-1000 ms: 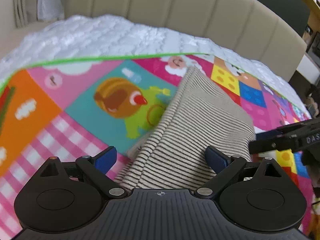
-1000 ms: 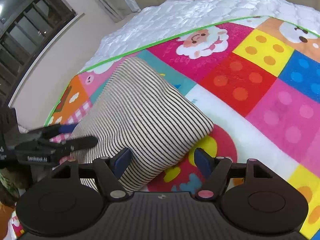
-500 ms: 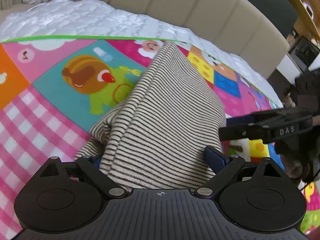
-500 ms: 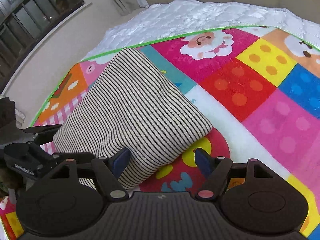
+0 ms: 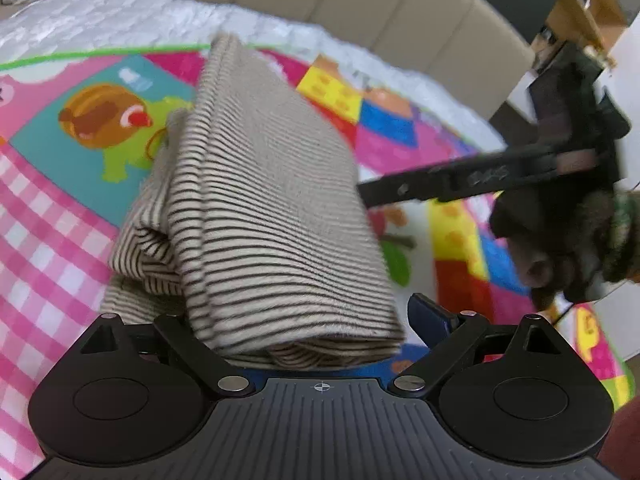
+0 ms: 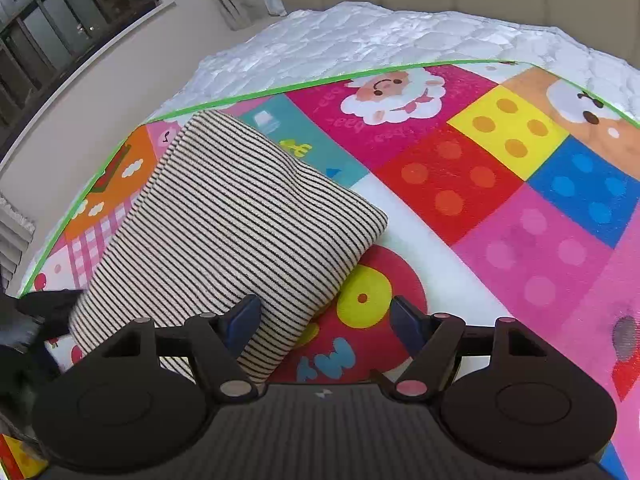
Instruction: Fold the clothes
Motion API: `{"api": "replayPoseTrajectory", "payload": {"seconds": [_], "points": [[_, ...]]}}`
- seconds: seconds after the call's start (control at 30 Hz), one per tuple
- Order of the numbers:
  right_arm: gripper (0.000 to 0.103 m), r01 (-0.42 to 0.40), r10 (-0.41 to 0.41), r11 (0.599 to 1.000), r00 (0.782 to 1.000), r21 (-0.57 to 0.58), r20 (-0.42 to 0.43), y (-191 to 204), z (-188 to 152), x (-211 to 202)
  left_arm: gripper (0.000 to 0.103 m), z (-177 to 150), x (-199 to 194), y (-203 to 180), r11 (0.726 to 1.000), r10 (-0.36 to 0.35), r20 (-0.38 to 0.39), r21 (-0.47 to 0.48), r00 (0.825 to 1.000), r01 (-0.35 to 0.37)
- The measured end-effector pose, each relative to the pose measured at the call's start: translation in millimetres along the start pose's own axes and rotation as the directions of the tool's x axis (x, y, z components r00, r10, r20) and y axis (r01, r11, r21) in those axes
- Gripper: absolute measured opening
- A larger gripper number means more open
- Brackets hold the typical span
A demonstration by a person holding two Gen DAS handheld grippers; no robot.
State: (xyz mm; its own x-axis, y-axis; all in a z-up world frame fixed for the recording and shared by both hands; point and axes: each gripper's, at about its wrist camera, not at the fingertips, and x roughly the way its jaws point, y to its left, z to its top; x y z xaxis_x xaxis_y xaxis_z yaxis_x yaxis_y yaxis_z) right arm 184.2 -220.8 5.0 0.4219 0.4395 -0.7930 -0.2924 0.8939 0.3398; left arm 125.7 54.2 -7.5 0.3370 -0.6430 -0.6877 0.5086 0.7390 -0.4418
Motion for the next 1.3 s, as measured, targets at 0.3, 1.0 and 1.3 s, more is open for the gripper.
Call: {"api": "replayPoseTrajectory", "payload": {"seconds": [0.3, 1.0, 1.3], "points": [[0.079, -0.037, 0.039, 0.995, 0.999, 0.097, -0.026, -10.3, -5.4, 4.1, 0.099, 24.4, -61.1, 34.7, 0.980, 0.161, 0.251, -0.156, 0.954, -0.124], [0.080, -0.083, 0.089, 0.990, 0.995, 0.117, -0.045, -21.2, -9.4, 13.6, 0.094, 12.1, 14.7, 22.1, 0.972, 0.220, 0.093, -0.100, 0.971, -0.211], [0.072, -0.015, 0.015, 0.998, 1.000, -0.053, 0.003, -9.9, 2.8, 7.8, 0.088, -1.5, 10.3, -2.5, 0.977, 0.171, 0.059, -0.139, 0.984, -0.161]]}}
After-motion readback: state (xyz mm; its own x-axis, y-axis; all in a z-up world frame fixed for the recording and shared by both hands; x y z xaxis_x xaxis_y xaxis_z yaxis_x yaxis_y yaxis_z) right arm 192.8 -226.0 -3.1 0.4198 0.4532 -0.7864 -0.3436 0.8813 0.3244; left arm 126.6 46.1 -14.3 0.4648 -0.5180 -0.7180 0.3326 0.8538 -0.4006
